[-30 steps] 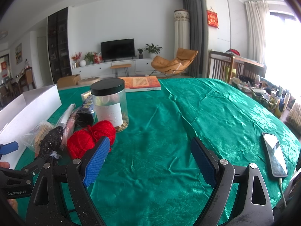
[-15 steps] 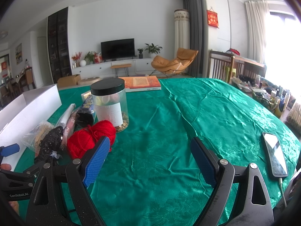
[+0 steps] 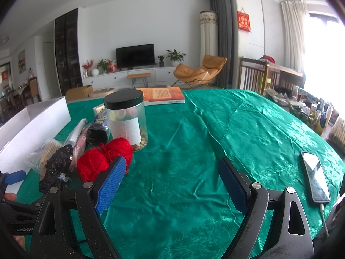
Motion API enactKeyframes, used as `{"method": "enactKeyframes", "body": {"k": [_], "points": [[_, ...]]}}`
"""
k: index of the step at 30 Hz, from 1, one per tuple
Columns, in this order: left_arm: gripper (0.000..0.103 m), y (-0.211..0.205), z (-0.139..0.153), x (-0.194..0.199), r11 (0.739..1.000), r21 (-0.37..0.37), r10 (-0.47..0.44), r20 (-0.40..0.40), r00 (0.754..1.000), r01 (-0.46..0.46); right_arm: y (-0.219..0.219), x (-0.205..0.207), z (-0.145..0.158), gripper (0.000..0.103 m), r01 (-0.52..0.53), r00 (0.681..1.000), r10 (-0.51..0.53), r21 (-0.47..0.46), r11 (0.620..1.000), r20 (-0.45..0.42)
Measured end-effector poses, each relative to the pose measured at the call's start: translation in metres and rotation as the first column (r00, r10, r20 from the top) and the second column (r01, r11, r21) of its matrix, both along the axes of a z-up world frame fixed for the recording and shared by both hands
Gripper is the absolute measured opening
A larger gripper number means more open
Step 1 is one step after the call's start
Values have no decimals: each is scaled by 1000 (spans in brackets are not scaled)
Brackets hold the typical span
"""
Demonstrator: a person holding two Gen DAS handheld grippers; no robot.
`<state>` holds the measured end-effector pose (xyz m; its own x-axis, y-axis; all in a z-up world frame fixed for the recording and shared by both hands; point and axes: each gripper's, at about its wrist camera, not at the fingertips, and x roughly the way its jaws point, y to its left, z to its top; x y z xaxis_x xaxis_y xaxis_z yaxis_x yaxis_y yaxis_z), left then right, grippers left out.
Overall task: Organize soft objects
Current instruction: 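Move the left tool toward the black crocheted bundle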
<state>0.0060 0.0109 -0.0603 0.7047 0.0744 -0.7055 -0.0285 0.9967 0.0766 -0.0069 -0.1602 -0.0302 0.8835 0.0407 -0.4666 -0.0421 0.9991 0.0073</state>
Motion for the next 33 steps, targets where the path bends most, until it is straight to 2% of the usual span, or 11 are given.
{"method": "enactKeyframes", "body": {"k": [33], "points": [[103,5,-36,10,1000,-24,-2,-149,989,-2,0,0,-1,89,-1,1000,1,2,1000,-2]]}}
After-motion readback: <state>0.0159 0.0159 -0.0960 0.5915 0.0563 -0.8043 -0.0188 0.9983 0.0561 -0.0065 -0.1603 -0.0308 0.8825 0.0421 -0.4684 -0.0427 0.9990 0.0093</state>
